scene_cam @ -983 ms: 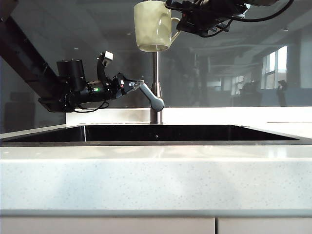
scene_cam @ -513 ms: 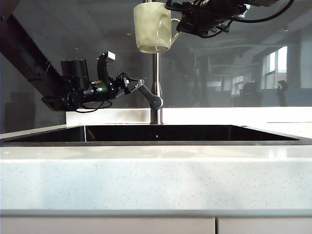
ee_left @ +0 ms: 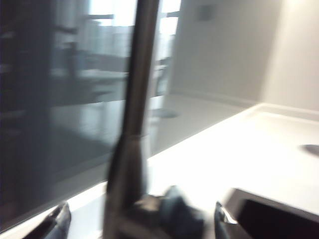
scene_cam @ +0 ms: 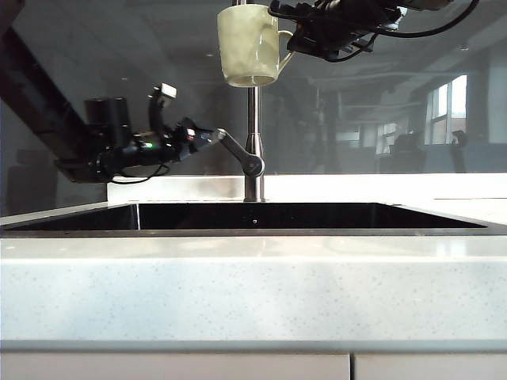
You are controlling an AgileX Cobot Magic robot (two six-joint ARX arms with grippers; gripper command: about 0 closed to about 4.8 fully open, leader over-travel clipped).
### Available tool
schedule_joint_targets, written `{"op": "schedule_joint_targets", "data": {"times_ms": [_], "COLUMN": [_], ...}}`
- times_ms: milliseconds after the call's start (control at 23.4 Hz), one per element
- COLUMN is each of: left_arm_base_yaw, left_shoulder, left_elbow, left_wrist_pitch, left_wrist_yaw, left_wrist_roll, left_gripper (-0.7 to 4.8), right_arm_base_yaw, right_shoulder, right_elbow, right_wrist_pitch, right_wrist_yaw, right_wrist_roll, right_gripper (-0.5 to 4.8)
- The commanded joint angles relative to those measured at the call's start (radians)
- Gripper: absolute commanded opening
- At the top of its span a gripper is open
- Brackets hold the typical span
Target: Pick up the mug next to the sink, go to the faucet to get some water, pour the water into the sink, and finally put the mug back to its place.
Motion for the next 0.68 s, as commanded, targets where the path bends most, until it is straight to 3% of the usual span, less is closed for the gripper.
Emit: {"op": "schedule_joint_targets", "data": {"times_ms": [43,299,342,427,513,684], "left_arm_base_yaw": [0.009,0.04,0.048,0.06,0.067,0.072], "left_shoulder": [-0.008,-0.008,-0.011,-0.013,-0.013,-0.013], "left_elbow": [0.006,0.004,0.004,0.004,0.004,0.004], "left_wrist_pitch": [0.209,0.483,0.505,0.505,0.505,0.505], "left_wrist_yaw": [0.095,0.133,0.157,0.183,0.188,0.191], "left_wrist_roll": [-0.22,-0.493,-0.556,-0.607,-0.648,-0.686], "left_gripper": [3.63,3.44,2.41,1.28,0.67,-0.04], "right_arm_base_yaw": [-0.001,-0.023,-0.032,-0.049,-0.06,-0.072], "right_shoulder": [-0.018,-0.027,-0.034,-0.047,-0.063,-0.105], "right_elbow": [0.014,0.014,0.014,0.014,0.014,0.014], "right_wrist_pitch": [0.086,0.069,0.061,0.042,0.005,-0.113], "right_wrist_yaw": [0.002,0.005,0.005,0.005,0.011,0.068], "right_wrist_roll": [0.013,0.003,-0.011,-0.05,-0.126,-0.314], "right_gripper": [-0.05,-0.05,-0.05,-0.05,-0.05,-0.05]}}
